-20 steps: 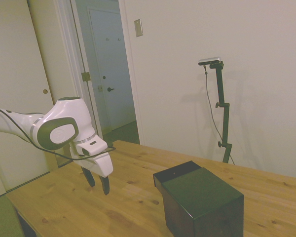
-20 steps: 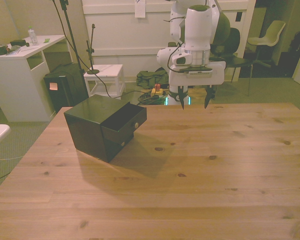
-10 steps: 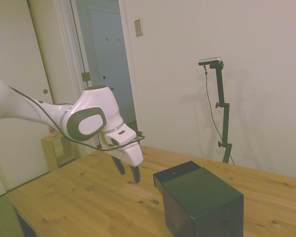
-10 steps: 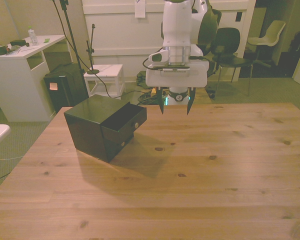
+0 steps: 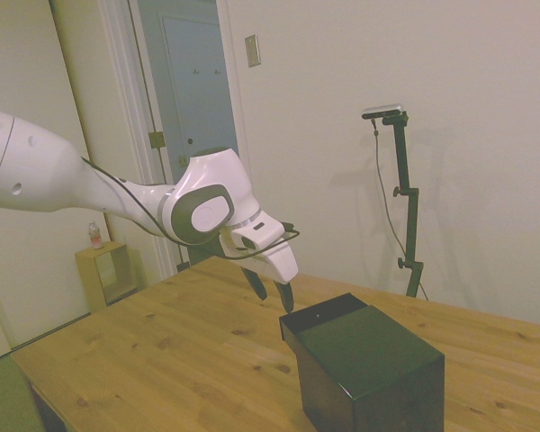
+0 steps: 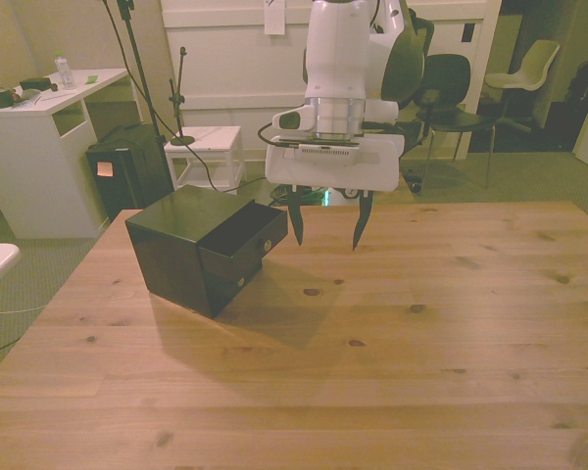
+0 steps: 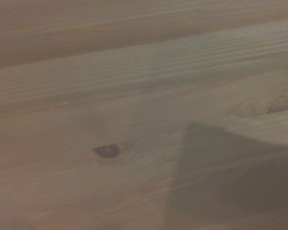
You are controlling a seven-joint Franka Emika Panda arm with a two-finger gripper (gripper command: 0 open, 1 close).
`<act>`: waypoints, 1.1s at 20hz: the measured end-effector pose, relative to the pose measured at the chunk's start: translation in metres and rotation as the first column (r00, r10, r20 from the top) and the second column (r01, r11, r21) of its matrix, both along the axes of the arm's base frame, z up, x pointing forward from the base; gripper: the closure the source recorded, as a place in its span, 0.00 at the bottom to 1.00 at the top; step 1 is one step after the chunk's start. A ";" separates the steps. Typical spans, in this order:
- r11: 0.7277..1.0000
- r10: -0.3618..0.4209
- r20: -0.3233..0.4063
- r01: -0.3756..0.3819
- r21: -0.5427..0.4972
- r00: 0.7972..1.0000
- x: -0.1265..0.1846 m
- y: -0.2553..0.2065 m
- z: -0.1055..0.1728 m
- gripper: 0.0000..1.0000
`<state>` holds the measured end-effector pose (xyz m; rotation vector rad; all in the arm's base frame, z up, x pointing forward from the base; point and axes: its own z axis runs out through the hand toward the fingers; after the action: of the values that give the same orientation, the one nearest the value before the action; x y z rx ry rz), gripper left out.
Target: Close the top drawer
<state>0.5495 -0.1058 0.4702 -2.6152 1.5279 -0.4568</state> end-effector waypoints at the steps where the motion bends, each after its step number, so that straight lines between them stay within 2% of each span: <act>1: 1.000 -0.016 0.003 0.016 0.003 1.000 0.001 -0.003 0.000 1.00; 9: 0.989 -0.150 0.024 0.150 0.007 0.988 0.005 -0.010 0.006 1.00; 22: 0.973 -0.232 -0.008 0.232 0.014 0.973 0.001 -0.037 0.013 1.00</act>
<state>0.5505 -0.1424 0.4836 -2.4391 1.8416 -0.4513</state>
